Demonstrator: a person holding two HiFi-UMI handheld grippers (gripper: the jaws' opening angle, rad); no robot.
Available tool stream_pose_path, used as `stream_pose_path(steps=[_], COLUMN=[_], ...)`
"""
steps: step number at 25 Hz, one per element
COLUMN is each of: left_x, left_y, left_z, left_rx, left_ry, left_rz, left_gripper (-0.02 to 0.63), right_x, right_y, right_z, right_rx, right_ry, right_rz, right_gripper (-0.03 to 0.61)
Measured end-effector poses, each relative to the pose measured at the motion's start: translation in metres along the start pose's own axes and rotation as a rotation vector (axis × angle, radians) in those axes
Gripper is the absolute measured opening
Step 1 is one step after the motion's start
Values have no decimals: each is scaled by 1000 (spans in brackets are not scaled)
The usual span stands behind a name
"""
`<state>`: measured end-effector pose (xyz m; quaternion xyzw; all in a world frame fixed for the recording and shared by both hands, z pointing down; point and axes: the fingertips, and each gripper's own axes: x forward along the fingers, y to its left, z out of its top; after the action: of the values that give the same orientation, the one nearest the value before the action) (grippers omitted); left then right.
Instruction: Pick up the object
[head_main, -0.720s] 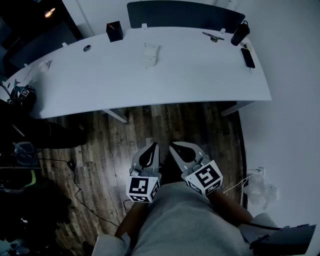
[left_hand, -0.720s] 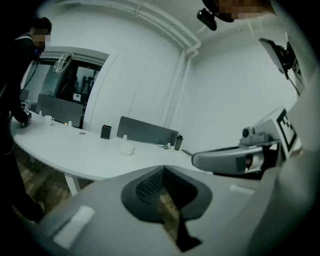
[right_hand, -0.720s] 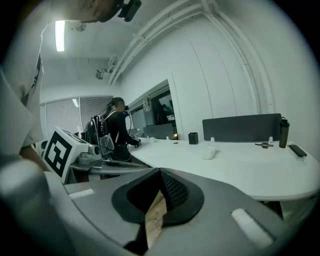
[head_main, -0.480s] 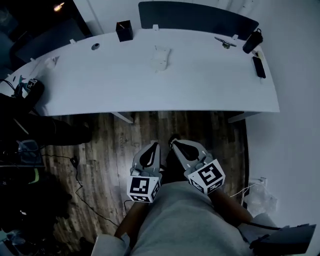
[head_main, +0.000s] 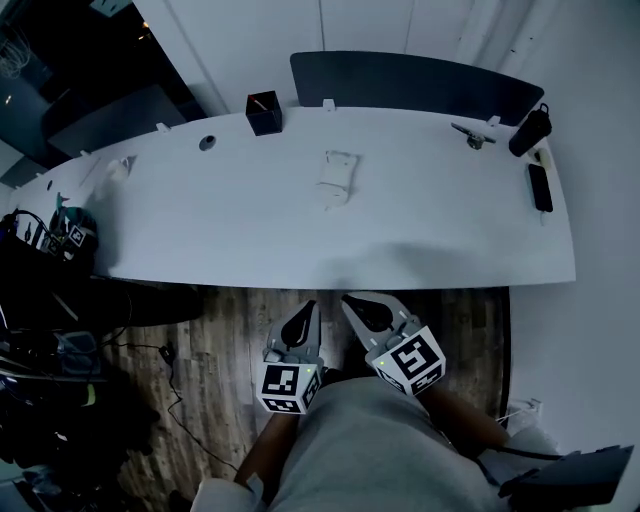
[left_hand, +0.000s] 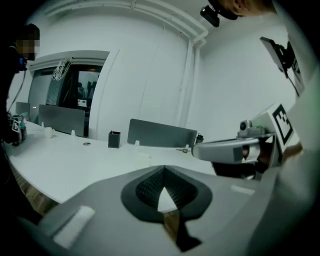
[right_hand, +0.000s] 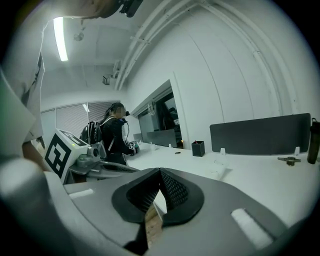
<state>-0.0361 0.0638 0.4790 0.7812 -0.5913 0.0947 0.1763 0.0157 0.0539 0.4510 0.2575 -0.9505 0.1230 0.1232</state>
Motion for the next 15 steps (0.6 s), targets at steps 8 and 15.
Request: stream_pose_path(steps=[8,15], left_x=[63,93], left_y=[-6,11], left_z=[2,6], left_rx=[31,59], left_ry=[72,132], left_rz=[-2,8], left_gripper=[2,1], right_x=[11,32], right_y=[-68,-104], right_z=[-13,-12], right_rx=[14,37], right_ry=[50,68], right_rz=[5,21], right_gripper=[2,2])
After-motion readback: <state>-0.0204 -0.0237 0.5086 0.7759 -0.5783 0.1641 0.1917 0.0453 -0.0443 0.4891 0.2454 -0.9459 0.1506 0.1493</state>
